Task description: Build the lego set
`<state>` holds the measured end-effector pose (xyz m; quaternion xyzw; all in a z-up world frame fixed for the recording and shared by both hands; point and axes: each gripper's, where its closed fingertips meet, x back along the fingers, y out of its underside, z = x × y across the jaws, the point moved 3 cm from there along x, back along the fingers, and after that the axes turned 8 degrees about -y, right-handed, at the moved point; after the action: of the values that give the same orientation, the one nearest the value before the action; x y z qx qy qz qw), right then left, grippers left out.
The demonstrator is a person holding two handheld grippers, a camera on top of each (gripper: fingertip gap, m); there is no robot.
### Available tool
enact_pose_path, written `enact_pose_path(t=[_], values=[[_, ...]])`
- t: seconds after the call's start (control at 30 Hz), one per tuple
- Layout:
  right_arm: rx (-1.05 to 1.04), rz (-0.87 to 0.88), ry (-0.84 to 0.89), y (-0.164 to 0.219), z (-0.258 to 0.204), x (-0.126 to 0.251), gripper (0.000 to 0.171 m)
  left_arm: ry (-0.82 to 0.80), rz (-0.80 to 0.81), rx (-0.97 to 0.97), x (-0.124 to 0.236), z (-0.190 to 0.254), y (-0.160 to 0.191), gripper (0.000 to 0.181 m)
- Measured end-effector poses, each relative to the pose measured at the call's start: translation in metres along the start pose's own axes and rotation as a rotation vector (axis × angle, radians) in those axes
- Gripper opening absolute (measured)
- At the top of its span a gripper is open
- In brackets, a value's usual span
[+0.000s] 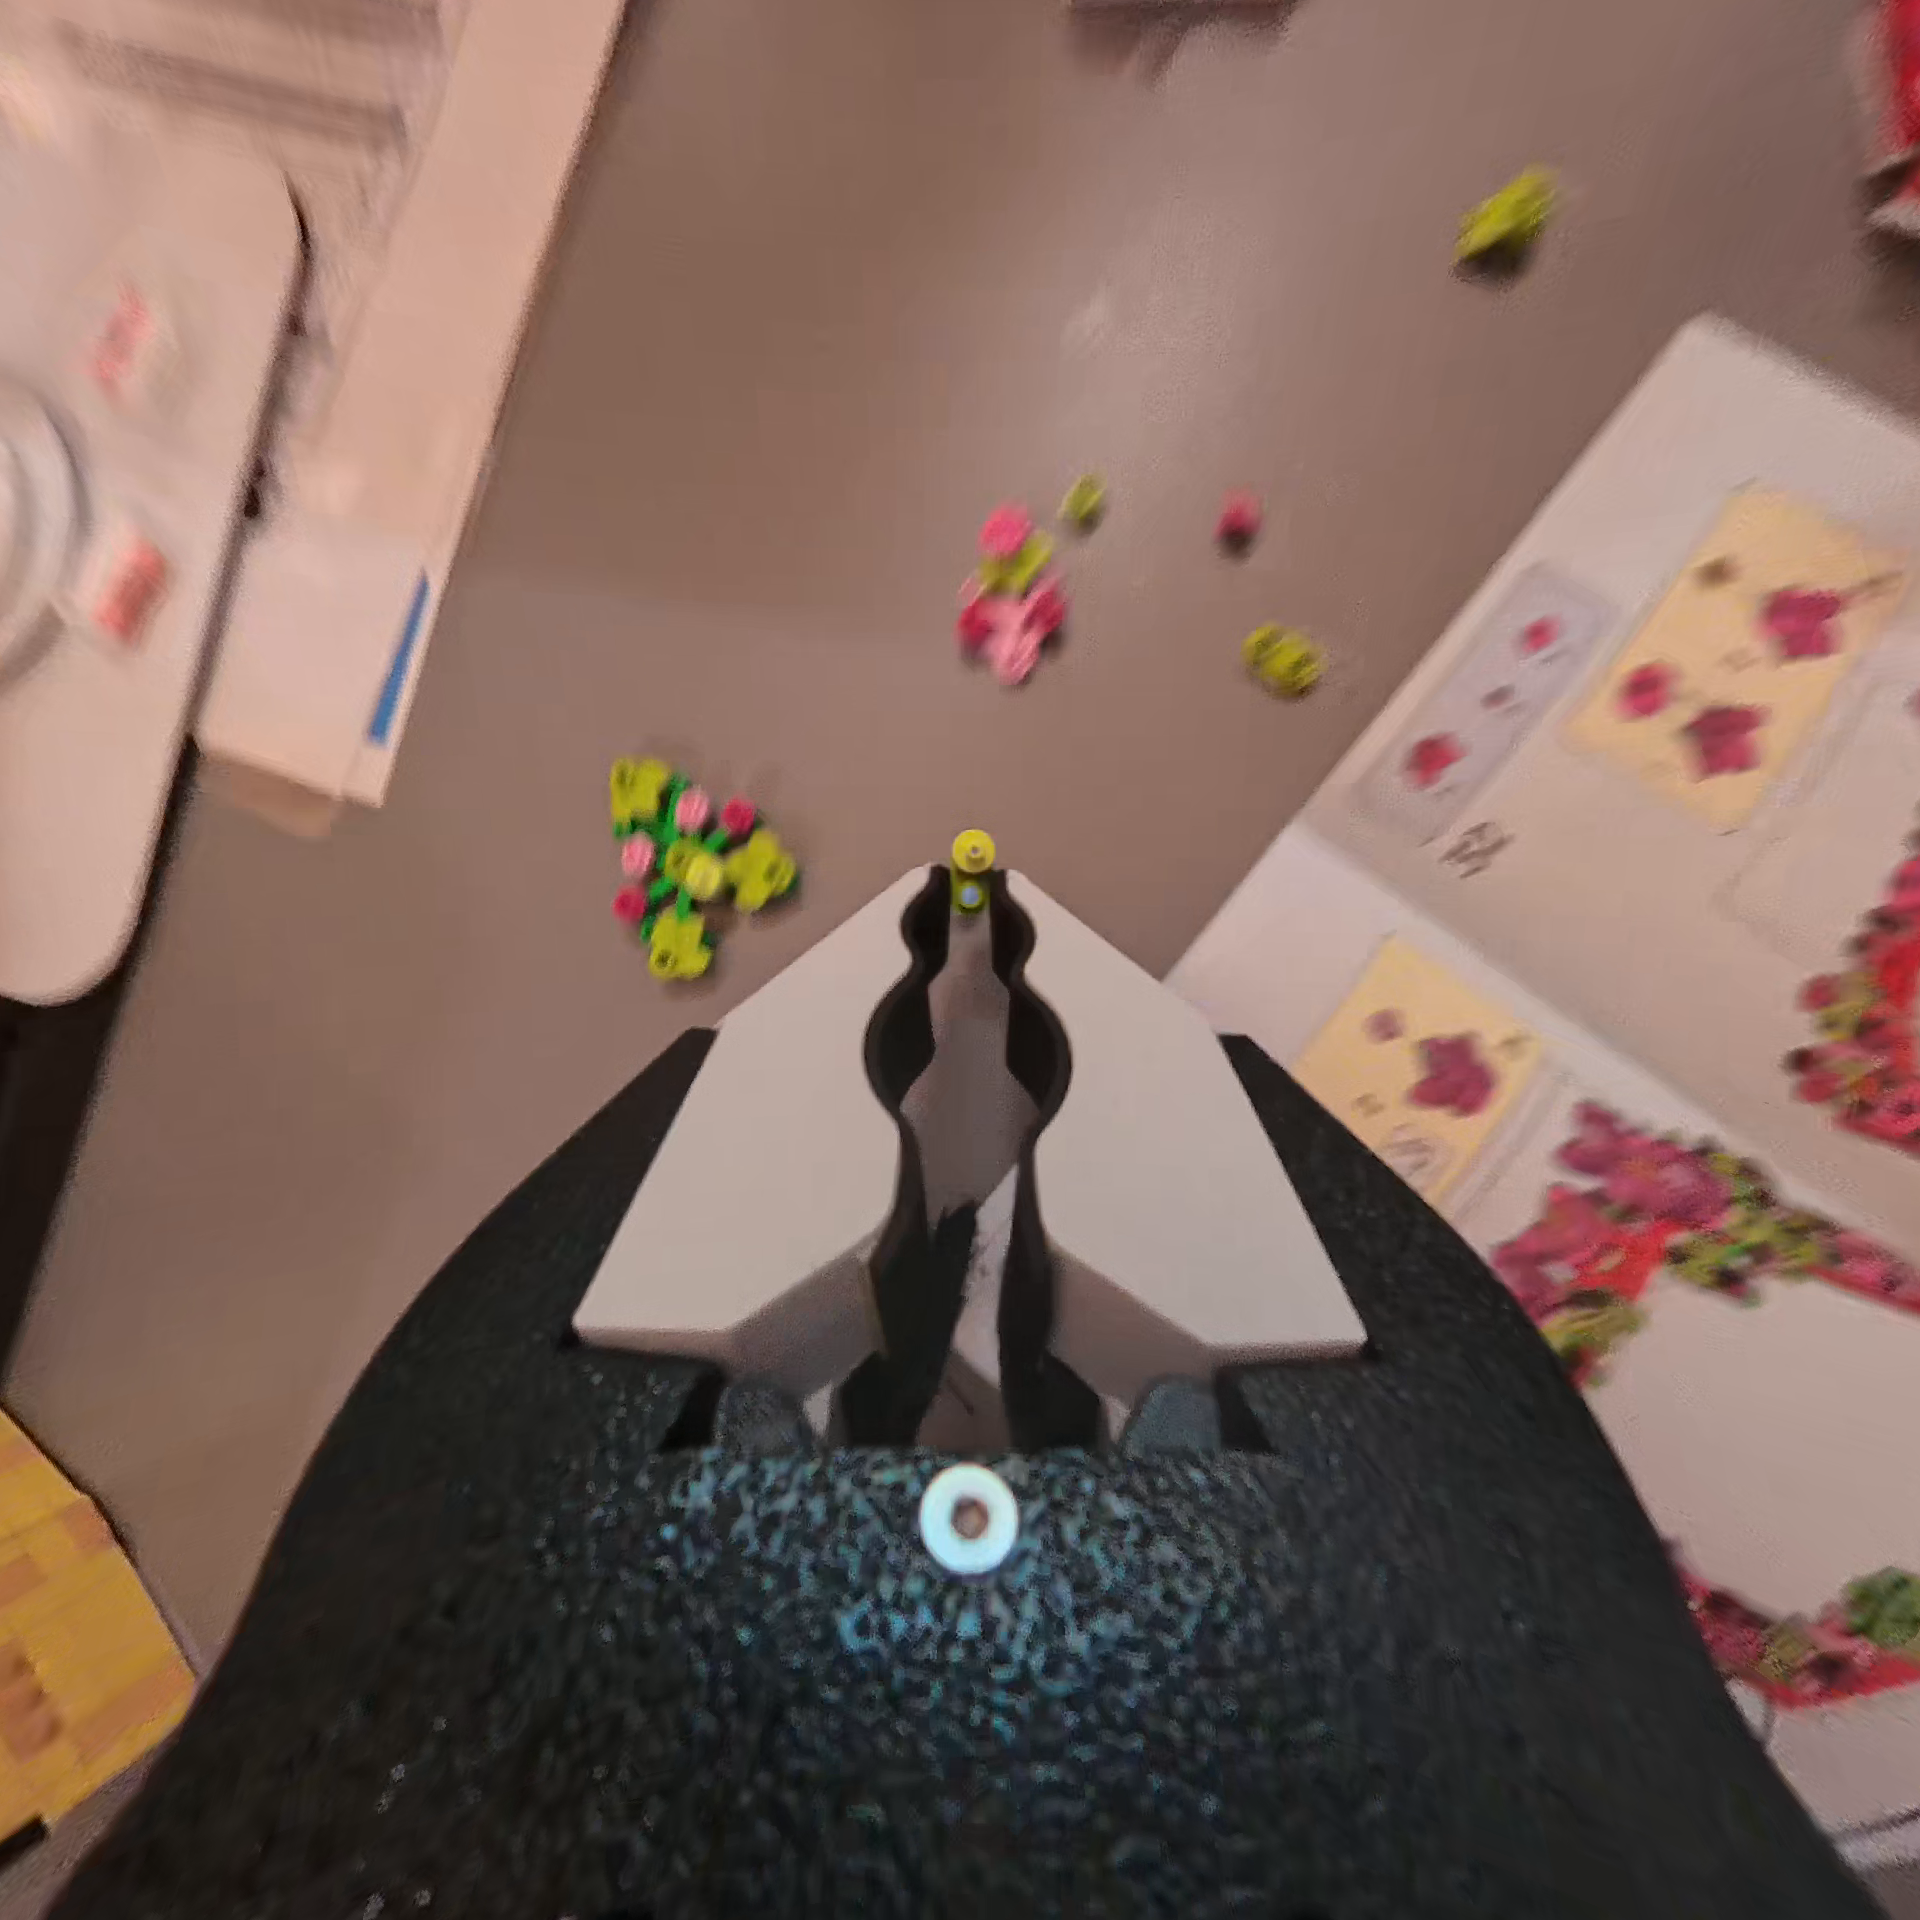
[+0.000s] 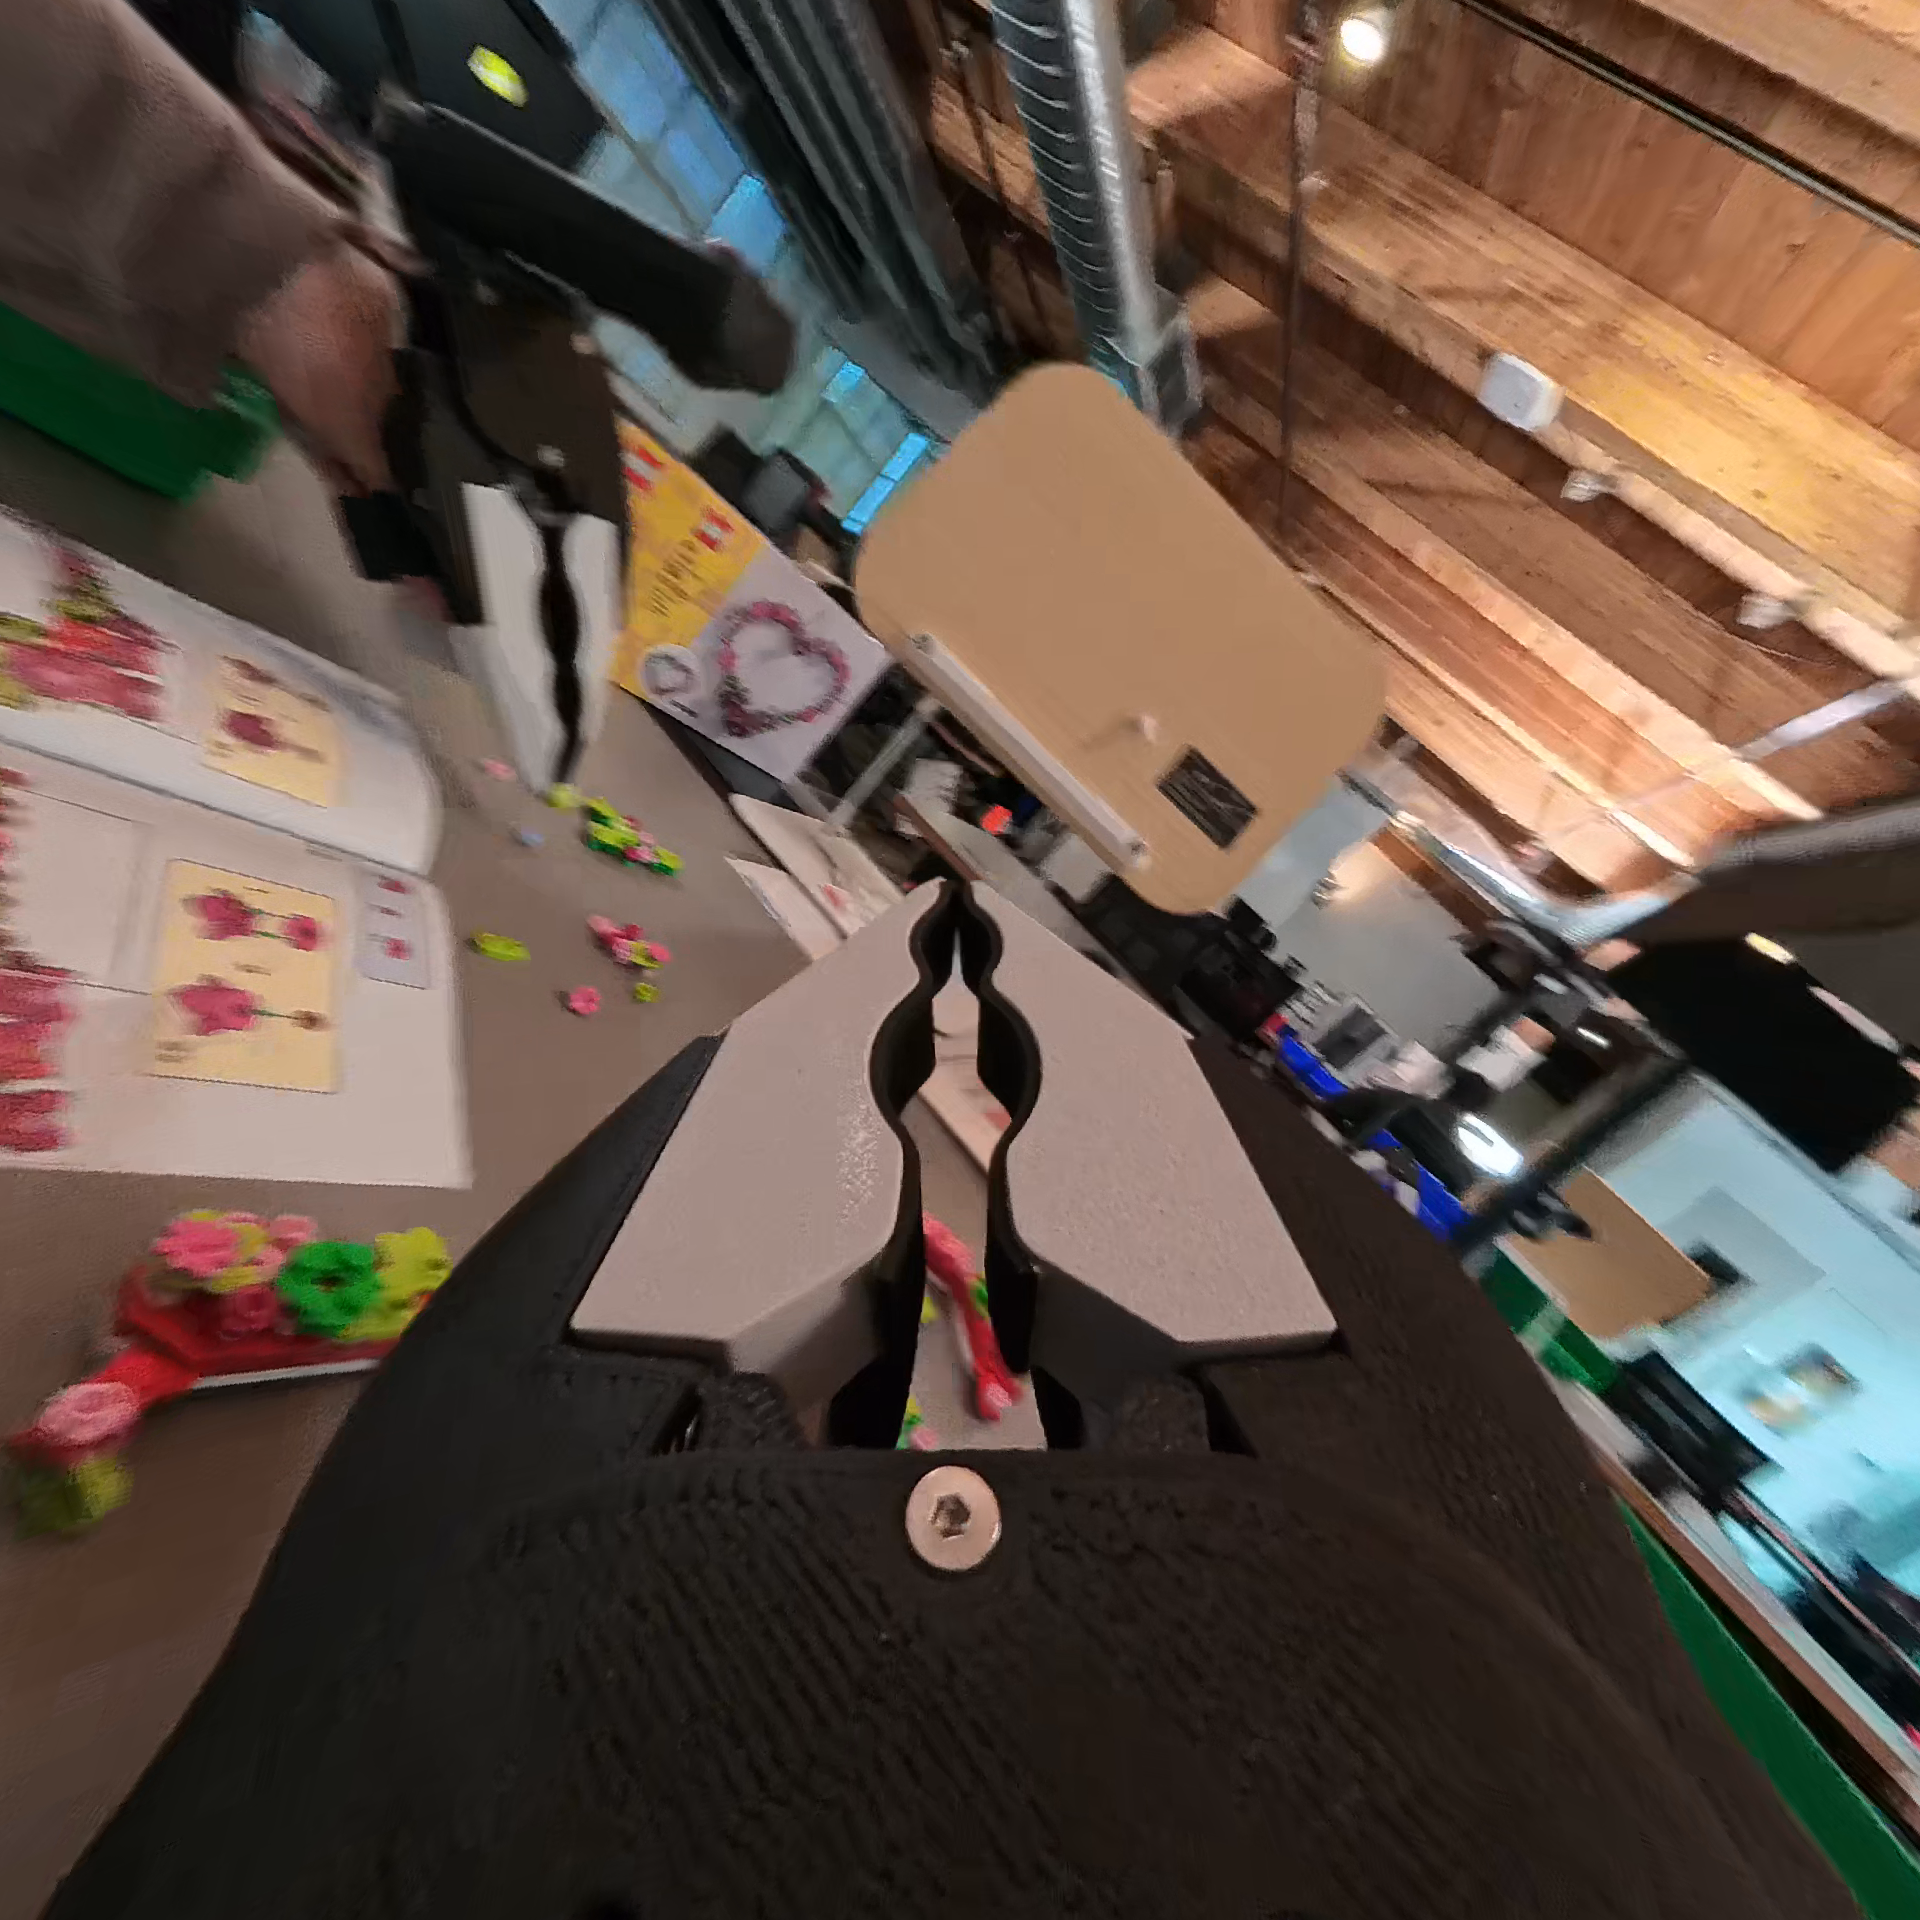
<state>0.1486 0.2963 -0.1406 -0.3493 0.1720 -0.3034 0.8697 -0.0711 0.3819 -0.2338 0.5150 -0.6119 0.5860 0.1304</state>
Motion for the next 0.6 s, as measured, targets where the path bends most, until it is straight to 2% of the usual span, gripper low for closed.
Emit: enact_pose_path(t=[0.03,0.17,0.3,0.43,0.6], values=[[-0.01,0.026,-0.062,-0.009,-0.009,0.0,0.0,-0.027,0.063,-0.047,0.007,0.013,-0.013,0.005],[-0.051,0.136,-0.265,-0.045,-0.042,0.002,0.006,-0.188,0.238,-0.279,0.04,0.07,-0.049,0.005],[-0.026,0.163,-0.417,-0.064,-0.073,0.005,0.013,-0.294,0.367,-0.373,0.069,0.117,-0.068,0.005],[0.058,0.06,-0.521,-0.058,-0.105,-0.001,0.016,-0.355,0.356,-0.458,0.078,0.155,-0.069,0.005],[0.104,-0.022,-0.551,-0.049,-0.125,-0.006,0.009,-0.382,0.285,-0.544,0.07,0.174,-0.062,0.005]])
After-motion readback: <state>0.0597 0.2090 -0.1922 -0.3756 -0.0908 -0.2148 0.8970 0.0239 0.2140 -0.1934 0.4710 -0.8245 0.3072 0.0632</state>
